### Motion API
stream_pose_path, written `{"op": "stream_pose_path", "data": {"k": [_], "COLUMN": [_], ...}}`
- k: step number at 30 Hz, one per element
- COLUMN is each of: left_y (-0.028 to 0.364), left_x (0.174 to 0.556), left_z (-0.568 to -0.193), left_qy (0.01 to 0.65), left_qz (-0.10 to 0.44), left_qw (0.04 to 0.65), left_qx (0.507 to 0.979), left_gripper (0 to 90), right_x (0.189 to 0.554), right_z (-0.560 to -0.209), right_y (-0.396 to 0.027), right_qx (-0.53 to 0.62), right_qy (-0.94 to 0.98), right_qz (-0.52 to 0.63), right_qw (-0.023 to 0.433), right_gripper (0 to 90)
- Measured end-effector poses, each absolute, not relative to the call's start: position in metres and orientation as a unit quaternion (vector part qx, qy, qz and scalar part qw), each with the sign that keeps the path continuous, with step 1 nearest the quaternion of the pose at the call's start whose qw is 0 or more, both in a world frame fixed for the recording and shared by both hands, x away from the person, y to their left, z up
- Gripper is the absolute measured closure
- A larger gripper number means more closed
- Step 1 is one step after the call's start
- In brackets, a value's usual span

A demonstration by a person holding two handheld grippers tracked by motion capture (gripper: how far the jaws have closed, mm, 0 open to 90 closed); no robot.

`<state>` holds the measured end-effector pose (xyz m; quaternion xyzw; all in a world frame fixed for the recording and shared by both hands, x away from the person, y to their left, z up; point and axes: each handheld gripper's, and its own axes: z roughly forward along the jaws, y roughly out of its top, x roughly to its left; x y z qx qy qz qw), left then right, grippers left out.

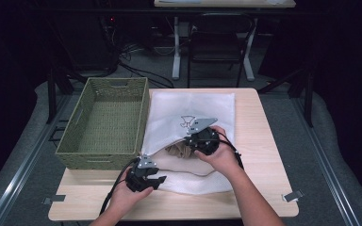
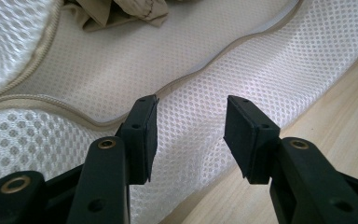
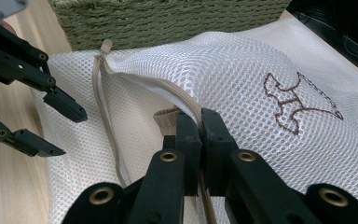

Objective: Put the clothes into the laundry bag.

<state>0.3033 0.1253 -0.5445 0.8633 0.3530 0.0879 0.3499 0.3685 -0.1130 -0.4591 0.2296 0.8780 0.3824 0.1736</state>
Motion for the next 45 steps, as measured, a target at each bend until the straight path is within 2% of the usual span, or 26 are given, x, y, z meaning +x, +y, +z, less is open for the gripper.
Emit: {"op": "stream_pose_path", "data": {"k": [6, 12, 45], "left_y": [0.128, 0.13, 0.128], "left_x": [0.304, 0.303, 0.302], "left_z": [-0.544, -0.542, -0.547], "left_qy": [0.356, 0.356, 0.367], "left_qz": [0.094, 0.092, 0.081], "left_qw": [0.351, 0.362, 0.359], "left_qx": [0.861, 0.856, 0.854], "left_gripper": [53.2, 56.5, 54.9], "right_x": [0.365, 0.363, 0.351], "right_z": [-0.462, -0.466, -0.5], "right_y": [-0.111, -0.112, -0.113], "right_qx": [0.229, 0.23, 0.233], "right_qy": [0.88, 0.88, 0.888], "right_qz": [0.376, 0.376, 0.36], "right_qw": [0.178, 0.179, 0.168], "right_gripper": [87.3, 87.1, 86.8]}}
